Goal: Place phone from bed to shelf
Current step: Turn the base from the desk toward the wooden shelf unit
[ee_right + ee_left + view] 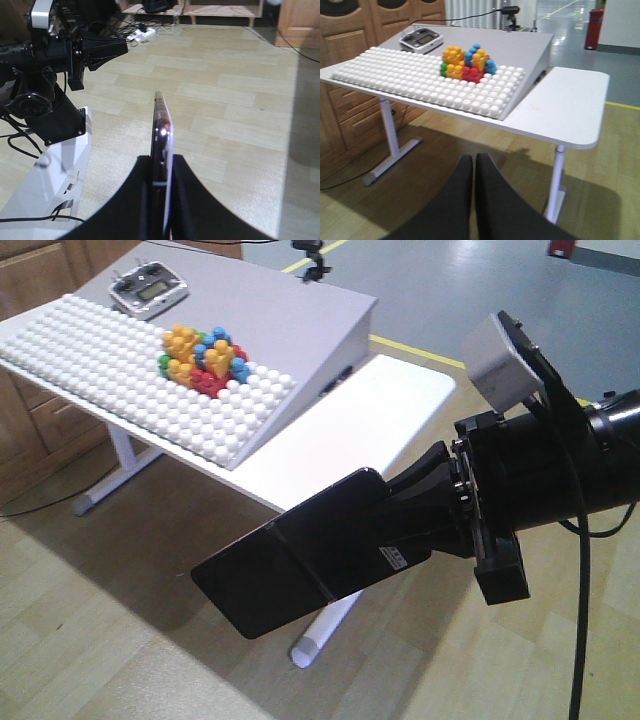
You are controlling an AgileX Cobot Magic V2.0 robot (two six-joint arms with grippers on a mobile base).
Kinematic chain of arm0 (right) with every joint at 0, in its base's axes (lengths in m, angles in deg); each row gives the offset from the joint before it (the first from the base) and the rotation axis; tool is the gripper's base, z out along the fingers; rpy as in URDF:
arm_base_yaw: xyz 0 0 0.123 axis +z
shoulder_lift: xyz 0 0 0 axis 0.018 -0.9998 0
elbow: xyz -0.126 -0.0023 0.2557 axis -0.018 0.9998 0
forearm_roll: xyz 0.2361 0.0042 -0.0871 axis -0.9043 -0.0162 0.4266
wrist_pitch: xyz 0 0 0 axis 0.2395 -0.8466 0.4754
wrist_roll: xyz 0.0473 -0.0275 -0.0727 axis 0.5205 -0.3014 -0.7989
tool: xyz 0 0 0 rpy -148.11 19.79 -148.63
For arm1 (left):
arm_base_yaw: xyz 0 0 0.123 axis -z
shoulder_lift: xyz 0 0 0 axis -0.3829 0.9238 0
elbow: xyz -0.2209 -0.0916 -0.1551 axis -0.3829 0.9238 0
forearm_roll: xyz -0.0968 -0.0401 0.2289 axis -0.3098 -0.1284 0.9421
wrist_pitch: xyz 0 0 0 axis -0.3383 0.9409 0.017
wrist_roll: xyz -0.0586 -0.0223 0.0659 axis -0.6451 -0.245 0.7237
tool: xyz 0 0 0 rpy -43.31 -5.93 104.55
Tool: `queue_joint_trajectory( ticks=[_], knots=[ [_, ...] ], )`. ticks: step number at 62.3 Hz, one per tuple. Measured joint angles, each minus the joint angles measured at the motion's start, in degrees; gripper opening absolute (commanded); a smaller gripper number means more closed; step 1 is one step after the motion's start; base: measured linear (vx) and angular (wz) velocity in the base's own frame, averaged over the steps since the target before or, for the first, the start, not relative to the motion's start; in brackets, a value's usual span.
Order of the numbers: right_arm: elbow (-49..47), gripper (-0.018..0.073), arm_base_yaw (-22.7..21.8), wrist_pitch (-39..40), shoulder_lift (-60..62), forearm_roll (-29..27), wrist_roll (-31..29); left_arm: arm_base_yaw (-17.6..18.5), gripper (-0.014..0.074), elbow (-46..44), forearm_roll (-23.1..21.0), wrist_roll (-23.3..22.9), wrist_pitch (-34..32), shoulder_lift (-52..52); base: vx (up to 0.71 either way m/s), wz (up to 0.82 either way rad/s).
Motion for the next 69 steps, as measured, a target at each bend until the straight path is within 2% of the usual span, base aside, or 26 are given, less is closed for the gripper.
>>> queue_joint_trajectory(
  ticks=[45,69],
  knots=[
    [0.00,-0.0001,0.00,0.00,0.00,0.00,0.00,0.00,0.0001,0.00,0.00,0.00,0.00,0.00,0.11,0.36],
    [0.00,-0.0001,0.00,0.00,0.00,0.00,0.00,0.00,0.0001,0.00,0.00,0.00,0.00,0.00,0.13,0.52]
  ],
)
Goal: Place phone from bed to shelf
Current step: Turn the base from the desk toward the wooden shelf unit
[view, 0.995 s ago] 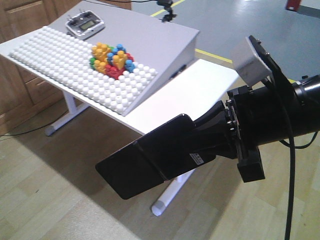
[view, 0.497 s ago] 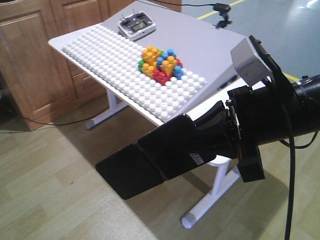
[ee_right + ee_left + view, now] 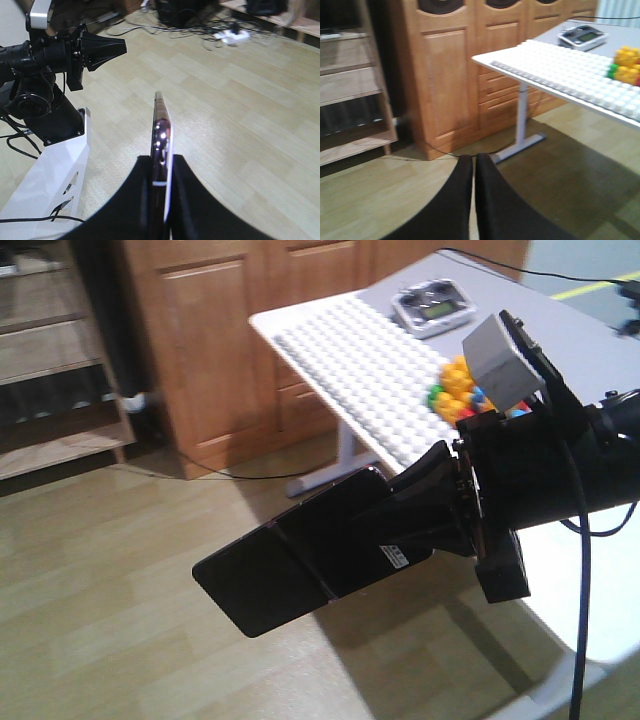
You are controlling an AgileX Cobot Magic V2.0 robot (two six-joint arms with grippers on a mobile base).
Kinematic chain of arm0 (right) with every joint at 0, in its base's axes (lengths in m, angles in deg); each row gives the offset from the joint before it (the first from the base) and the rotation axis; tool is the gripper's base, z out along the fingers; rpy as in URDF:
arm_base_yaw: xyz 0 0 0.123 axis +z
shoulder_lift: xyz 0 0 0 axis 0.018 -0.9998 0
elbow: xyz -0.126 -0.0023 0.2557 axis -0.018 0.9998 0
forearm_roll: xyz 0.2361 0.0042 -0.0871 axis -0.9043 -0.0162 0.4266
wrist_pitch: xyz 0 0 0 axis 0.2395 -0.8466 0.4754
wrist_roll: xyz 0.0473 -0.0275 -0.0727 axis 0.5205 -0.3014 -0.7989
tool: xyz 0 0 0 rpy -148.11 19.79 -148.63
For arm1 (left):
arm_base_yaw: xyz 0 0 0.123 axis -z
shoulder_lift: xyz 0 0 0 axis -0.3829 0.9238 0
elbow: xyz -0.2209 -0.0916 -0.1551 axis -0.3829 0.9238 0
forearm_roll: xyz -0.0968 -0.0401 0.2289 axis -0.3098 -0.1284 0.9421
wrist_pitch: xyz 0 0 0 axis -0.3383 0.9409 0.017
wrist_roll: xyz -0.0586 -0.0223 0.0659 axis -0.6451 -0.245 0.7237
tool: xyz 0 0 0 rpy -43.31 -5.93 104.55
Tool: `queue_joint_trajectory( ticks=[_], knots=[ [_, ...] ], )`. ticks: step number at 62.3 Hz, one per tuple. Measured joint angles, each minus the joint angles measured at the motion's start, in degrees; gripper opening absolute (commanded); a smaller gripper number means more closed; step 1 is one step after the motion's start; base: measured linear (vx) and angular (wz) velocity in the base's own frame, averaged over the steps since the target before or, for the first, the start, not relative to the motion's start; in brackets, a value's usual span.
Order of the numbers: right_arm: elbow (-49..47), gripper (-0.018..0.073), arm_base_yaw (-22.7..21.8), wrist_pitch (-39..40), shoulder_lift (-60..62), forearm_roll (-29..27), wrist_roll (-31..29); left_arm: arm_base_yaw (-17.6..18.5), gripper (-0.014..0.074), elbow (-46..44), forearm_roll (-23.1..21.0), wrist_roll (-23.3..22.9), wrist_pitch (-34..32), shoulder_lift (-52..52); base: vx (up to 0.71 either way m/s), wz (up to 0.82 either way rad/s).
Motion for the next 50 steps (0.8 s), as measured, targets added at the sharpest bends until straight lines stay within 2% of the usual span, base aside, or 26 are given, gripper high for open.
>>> queue_joint_trajectory(
  ticks=[30,50],
  knots=[
    [0.00,-0.0001,0.00,0.00,0.00,0.00,0.00,0.00,0.0001,0.00,0.00,0.00,0.00,0.00,0.17,0.62],
    [0.00,-0.0001,0.00,0.00,0.00,0.00,0.00,0.00,0.0001,0.00,0.00,0.00,0.00,0.00,0.20,0.48]
  ],
)
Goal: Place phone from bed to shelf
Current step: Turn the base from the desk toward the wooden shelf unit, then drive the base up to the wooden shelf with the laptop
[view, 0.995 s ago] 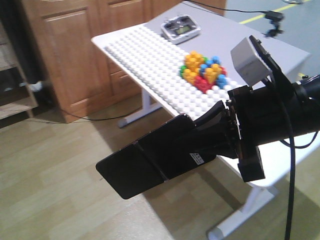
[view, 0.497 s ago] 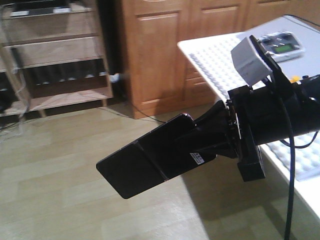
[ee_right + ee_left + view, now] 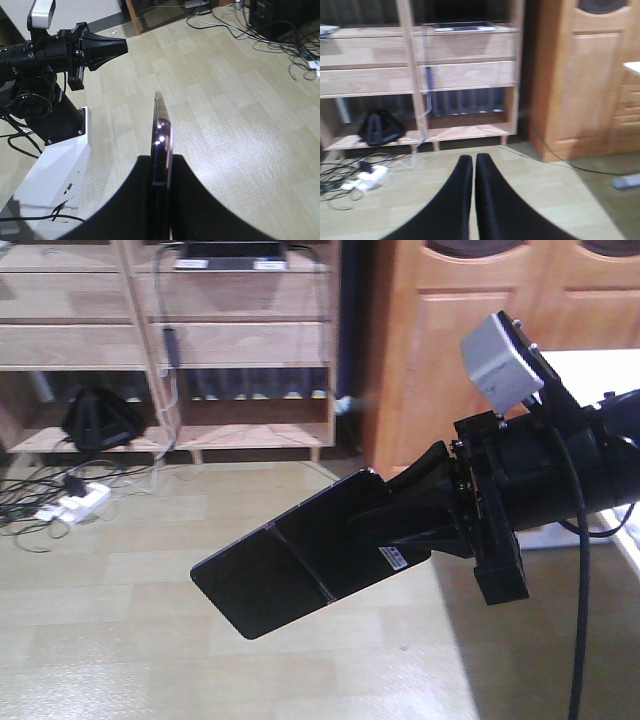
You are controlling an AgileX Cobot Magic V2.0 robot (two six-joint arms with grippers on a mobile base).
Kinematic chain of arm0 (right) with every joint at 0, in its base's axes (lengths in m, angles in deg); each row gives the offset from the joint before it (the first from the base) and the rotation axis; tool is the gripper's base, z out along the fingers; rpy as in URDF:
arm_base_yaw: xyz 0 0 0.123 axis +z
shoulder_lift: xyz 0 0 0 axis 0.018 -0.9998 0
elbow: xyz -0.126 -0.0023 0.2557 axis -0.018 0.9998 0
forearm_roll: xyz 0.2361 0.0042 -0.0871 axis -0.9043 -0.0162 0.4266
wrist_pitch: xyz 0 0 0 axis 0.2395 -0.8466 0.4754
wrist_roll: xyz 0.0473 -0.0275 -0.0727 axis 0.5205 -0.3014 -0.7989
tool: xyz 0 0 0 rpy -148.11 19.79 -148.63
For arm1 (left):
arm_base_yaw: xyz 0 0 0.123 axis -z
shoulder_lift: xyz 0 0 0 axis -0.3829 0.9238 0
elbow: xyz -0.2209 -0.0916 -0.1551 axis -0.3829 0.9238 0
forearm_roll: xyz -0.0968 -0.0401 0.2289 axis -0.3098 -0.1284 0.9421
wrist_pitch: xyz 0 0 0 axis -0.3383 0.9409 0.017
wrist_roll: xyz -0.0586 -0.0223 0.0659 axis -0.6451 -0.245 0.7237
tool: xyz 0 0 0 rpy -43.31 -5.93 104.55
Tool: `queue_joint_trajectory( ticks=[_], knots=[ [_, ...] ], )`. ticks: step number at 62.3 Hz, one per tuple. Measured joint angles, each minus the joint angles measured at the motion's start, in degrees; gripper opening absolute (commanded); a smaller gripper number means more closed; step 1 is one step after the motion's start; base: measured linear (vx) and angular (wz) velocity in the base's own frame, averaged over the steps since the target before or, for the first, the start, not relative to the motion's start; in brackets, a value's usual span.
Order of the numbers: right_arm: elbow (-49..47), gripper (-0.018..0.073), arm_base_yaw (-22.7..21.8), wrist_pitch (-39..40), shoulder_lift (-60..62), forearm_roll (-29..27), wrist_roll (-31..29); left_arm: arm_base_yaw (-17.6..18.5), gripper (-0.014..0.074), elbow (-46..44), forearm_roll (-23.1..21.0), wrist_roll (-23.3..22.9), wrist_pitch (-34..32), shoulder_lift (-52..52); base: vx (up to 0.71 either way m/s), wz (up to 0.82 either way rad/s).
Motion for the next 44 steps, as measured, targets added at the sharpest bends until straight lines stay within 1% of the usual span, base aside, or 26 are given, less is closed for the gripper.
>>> queue_joint_trajectory(
  ticks=[20,44],
  knots=[
    [0.00,-0.0001,0.00,0.00,0.00,0.00,0.00,0.00,0.0001,0.00,0.00,0.00,0.00,0.00,0.25,0.30],
    [0.00,-0.0001,0.00,0.00,0.00,0.00,0.00,0.00,0.0001,0.00,0.00,0.00,0.00,0.00,0.28,0.19]
  ],
)
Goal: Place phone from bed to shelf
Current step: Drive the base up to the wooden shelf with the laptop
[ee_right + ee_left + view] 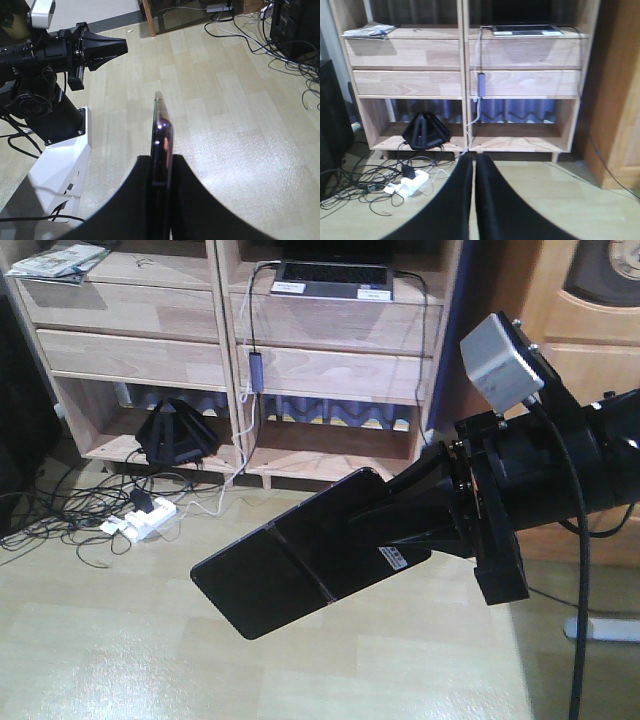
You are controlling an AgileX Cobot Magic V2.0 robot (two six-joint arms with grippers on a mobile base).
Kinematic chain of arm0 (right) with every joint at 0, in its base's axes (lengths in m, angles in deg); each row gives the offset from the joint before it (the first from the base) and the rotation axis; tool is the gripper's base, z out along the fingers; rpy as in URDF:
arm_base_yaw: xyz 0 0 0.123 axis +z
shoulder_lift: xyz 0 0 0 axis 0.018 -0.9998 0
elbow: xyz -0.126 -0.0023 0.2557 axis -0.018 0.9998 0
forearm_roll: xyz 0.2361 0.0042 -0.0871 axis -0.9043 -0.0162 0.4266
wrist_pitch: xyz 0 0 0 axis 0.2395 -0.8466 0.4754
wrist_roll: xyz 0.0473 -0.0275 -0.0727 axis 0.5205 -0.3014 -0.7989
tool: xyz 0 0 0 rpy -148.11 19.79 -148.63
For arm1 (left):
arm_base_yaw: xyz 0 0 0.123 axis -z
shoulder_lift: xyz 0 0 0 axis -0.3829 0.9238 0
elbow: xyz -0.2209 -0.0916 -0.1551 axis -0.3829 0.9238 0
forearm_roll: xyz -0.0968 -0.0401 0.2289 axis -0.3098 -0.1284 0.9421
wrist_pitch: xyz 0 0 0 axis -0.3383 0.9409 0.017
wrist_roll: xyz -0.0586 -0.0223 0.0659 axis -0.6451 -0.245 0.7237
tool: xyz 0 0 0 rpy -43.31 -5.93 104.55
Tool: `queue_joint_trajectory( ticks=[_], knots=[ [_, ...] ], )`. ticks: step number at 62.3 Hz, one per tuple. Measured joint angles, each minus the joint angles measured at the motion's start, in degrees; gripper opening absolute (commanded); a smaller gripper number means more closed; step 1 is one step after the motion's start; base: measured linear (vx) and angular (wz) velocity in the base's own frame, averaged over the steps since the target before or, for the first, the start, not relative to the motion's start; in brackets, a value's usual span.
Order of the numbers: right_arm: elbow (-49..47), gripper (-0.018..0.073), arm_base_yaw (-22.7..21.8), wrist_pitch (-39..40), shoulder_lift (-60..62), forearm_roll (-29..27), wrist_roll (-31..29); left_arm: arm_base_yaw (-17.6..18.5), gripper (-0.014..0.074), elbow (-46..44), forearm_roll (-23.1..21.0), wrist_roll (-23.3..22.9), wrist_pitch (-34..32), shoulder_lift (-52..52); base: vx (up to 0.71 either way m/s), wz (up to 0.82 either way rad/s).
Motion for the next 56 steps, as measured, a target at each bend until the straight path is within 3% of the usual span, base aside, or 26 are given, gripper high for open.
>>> queue_joint_trajectory(
  ticks=[56],
  knots=[
    [0.00,-0.0001,0.00,0.00,0.00,0.00,0.00,0.00,0.0001,0.00,0.00,0.00,0.00,0.00,0.27,0.11]
  ],
)
